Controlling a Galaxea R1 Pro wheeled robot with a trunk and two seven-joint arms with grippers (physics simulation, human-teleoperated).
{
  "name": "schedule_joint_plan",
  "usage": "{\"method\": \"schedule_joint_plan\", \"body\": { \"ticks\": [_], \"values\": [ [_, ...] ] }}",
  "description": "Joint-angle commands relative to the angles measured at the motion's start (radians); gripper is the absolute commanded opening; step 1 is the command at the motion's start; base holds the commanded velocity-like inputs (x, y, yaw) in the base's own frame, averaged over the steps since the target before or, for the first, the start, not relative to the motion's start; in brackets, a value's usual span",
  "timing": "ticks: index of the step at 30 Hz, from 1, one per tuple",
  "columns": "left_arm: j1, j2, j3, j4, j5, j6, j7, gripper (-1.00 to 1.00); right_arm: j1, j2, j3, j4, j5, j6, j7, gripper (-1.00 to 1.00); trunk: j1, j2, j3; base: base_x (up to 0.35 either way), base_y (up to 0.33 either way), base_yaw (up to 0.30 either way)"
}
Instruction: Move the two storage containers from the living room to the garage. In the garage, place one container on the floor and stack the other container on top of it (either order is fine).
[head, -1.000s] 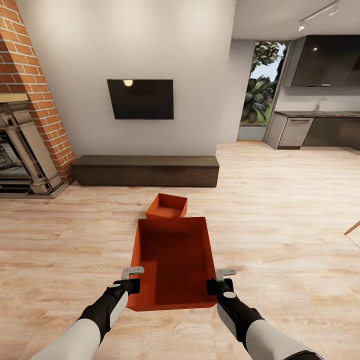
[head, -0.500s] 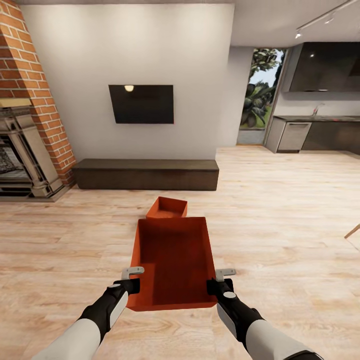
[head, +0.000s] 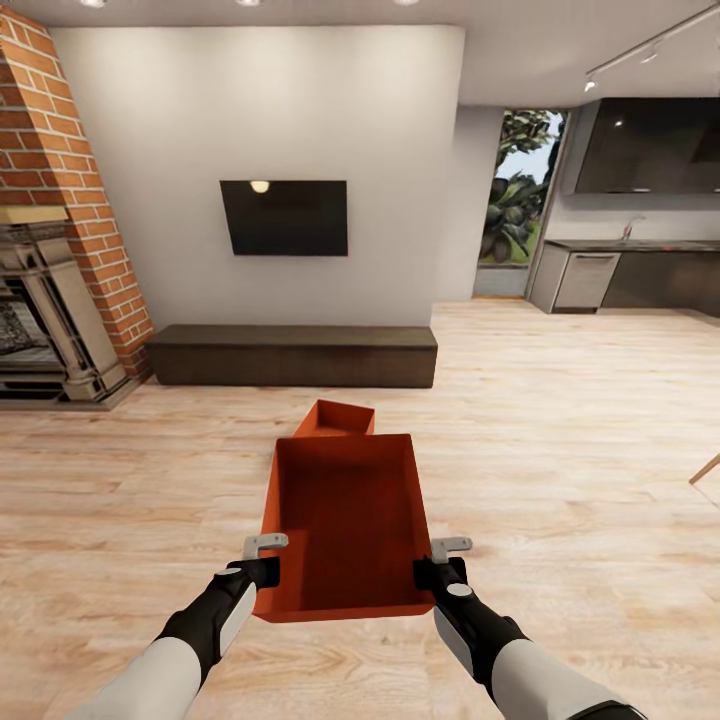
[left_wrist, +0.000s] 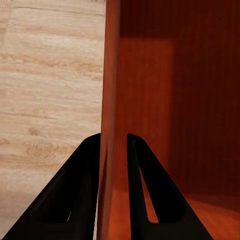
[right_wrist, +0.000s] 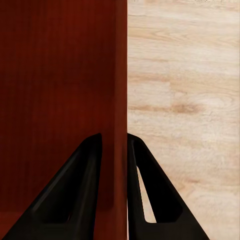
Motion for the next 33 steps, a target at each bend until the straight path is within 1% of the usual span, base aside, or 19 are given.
{"method": "schedule_joint_plan", "body": {
  "ticks": [1,33],
  "values": [
    [0.0,0.007,0.005,-0.003,-0.014,0.008,0.011,-1.0,-0.001,-0.001,-0.009,0.001,-0.005,-0.006,-0.01,-1.0,0.0,-0.001,0.001,0.0,0.0,0.0],
    [0.0,0.007,0.005,-0.003,-0.014,0.008,0.011,-1.0,-0.001,-0.002,-0.009,0.001,-0.005,-0.006,-0.01,-1.0,0.0,-0.001,0.051,0.0,0.0,0.0]
  ]
}}
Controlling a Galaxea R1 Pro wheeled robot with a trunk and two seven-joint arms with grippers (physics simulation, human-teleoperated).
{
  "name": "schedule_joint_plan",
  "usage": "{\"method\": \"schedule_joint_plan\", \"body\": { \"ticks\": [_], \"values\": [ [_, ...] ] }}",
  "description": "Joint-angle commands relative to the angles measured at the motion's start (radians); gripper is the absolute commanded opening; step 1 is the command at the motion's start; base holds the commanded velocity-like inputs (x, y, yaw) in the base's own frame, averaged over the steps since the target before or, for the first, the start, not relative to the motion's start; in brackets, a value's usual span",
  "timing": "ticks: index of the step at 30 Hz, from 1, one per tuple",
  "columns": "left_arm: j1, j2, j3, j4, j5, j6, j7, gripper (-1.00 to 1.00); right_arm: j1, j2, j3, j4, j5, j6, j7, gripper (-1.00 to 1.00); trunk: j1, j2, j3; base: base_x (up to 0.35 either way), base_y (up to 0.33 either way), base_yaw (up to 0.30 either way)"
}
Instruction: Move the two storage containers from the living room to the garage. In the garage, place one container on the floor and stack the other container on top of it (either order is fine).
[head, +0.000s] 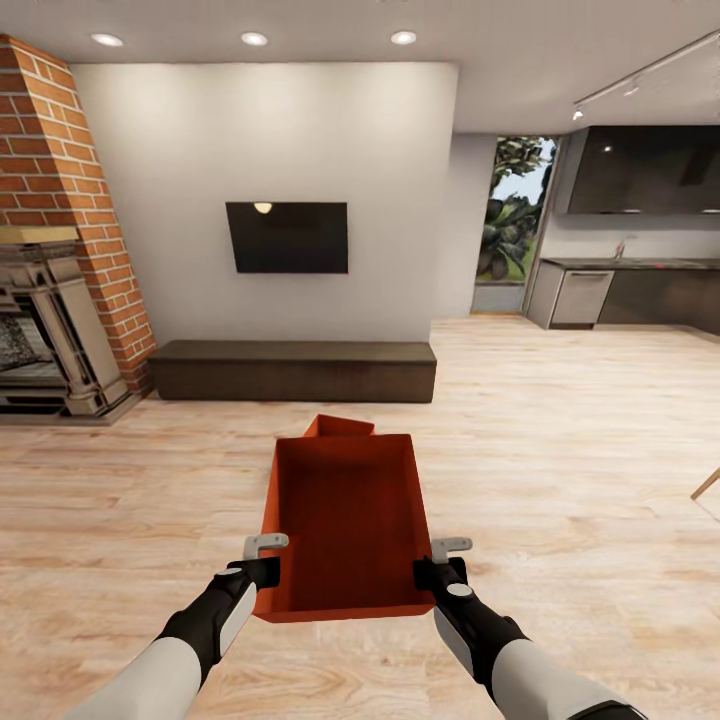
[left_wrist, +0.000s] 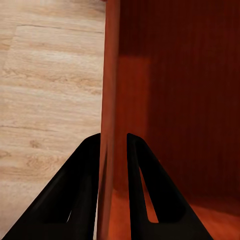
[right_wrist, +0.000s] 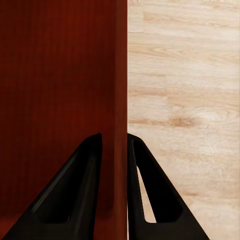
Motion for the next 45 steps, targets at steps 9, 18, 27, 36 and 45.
{"method": "schedule_joint_plan", "body": {
  "ticks": [9,18,27,36,45],
  "values": [
    [0.0,0.007,0.006,-0.003,-0.013,0.008,0.011,-1.0,-0.001,-0.002,-0.009,0.001,-0.005,-0.006,-0.009,-1.0,0.0,-0.001,0.013,0.0,0.0,0.0],
    [0.0,0.007,0.005,-0.003,-0.013,0.008,0.011,-1.0,-0.001,-0.002,-0.009,0.001,-0.005,-0.006,-0.009,-1.0,0.0,-0.001,0.027,0.0,0.0,0.0],
    [0.0,0.007,0.005,-0.004,-0.013,0.008,0.011,-1.0,-0.001,-0.002,-0.009,0.001,-0.005,-0.006,-0.009,-1.0,0.0,-0.001,0.041,0.0,0.0,0.0],
    [0.0,0.008,0.004,-0.004,-0.013,0.008,0.011,-1.0,-0.001,-0.002,-0.009,0.001,-0.005,-0.006,-0.009,-1.0,0.0,-0.001,0.055,0.0,0.0,0.0],
    [0.0,0.009,0.004,-0.004,-0.013,0.008,0.01,-1.0,-0.001,-0.002,-0.009,0.001,-0.005,-0.006,-0.009,-1.0,0.0,-0.001,0.069,0.0,0.0,0.0]
  ]
}}
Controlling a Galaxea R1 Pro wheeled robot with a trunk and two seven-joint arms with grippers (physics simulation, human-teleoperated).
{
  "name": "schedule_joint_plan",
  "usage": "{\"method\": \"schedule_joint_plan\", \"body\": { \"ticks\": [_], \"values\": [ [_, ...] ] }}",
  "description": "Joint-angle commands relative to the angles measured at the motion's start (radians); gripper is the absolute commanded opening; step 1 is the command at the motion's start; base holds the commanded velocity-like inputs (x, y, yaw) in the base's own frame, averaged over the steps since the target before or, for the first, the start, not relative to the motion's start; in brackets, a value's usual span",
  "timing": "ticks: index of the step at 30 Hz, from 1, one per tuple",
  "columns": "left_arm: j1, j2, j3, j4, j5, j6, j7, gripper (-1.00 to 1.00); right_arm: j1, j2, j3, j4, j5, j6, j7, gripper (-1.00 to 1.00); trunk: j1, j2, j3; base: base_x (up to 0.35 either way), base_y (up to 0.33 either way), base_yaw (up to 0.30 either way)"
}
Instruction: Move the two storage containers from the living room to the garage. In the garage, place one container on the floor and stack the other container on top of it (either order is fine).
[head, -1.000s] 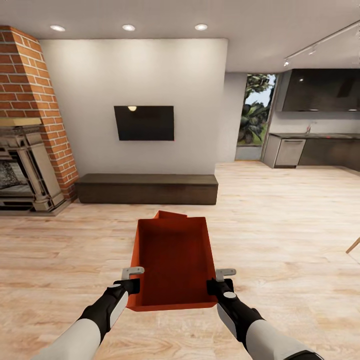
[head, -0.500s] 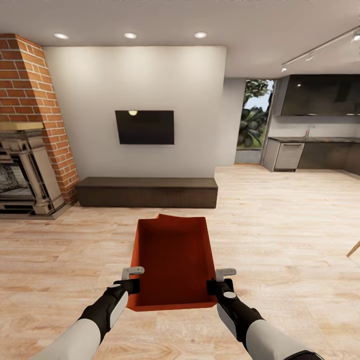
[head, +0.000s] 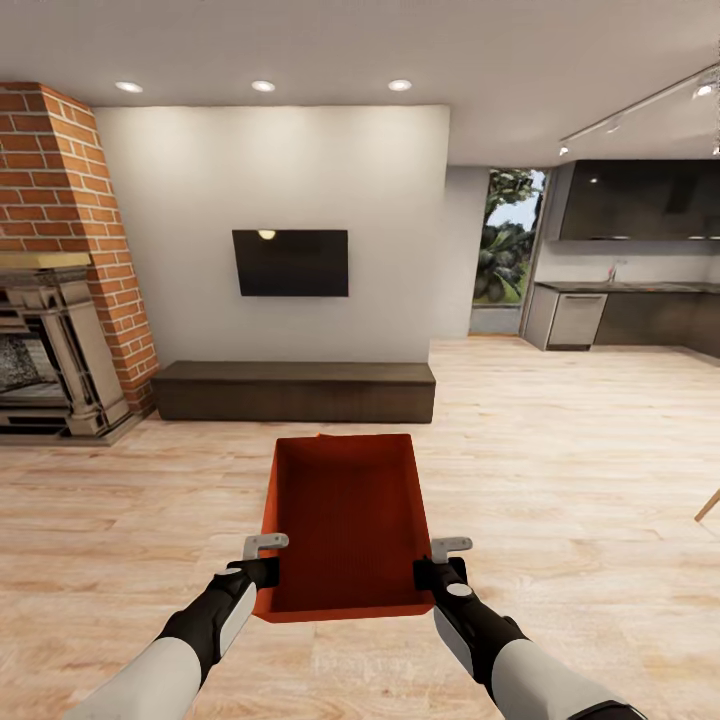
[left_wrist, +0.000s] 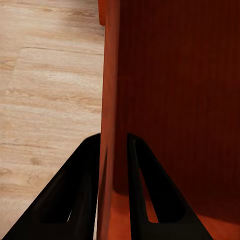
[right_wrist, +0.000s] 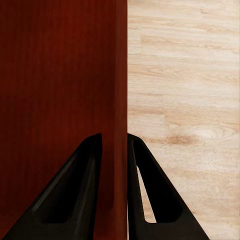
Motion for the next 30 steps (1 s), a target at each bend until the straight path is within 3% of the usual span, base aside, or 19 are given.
{"method": "schedule_joint_plan", "body": {
  "ticks": [1,30],
  "values": [
    [0.0,0.008,0.004,-0.003,-0.013,0.008,0.011,-1.0,-0.001,-0.003,-0.007,0.001,-0.006,-0.005,-0.009,-1.0,0.0,-0.001,0.0,0.0,0.0,0.0],
    [0.0,0.007,0.003,-0.003,-0.013,0.008,0.011,-1.0,-0.001,-0.004,-0.009,0.001,-0.006,-0.005,-0.009,-1.0,0.0,-0.001,0.046,0.0,0.0,0.0]
  ]
}}
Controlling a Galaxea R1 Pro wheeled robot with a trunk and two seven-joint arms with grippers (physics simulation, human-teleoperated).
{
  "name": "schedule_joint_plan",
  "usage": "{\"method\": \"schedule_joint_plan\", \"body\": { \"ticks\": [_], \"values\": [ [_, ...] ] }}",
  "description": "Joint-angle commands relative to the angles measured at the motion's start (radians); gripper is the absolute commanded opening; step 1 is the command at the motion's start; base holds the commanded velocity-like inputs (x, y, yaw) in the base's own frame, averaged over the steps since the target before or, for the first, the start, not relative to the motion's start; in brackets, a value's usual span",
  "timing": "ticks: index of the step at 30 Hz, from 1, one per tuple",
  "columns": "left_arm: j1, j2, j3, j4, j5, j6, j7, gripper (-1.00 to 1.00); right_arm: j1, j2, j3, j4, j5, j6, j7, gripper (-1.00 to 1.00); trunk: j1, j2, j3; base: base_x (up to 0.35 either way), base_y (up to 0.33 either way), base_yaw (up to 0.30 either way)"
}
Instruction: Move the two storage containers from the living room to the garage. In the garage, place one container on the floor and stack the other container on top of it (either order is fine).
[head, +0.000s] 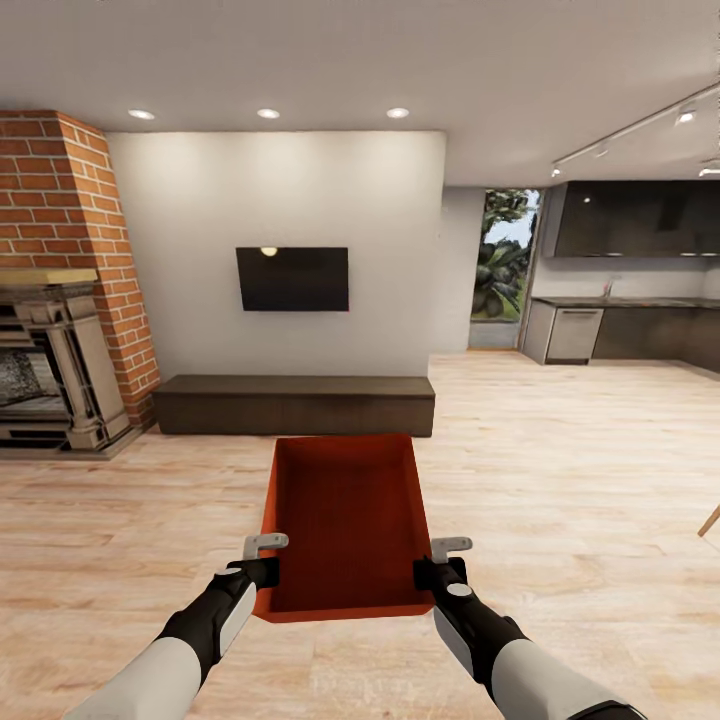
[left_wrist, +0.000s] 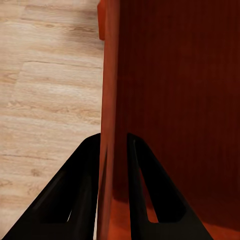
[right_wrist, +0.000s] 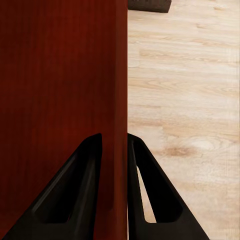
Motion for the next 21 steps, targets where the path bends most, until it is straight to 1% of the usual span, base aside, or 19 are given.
{"method": "schedule_joint_plan", "body": {
  "ticks": [1,8,21],
  "values": [
    [0.0,0.007,0.004,-0.003,-0.013,0.008,0.011,-1.0,-0.001,-0.004,-0.008,0.002,-0.007,-0.005,-0.009,-1.0,0.0,-0.001,0.0,0.0,0.0,0.0],
    [0.0,0.008,0.004,-0.003,-0.013,0.008,0.011,-1.0,-0.001,-0.003,-0.008,0.002,-0.007,-0.003,-0.008,-1.0,0.0,-0.001,0.008,0.0,0.0,0.0],
    [0.0,0.007,0.004,-0.003,-0.013,0.008,0.011,-1.0,-0.001,-0.003,-0.007,0.002,-0.007,0.003,-0.008,-1.0,0.0,-0.001,0.009,0.0,0.0,0.0]
  ]
}}
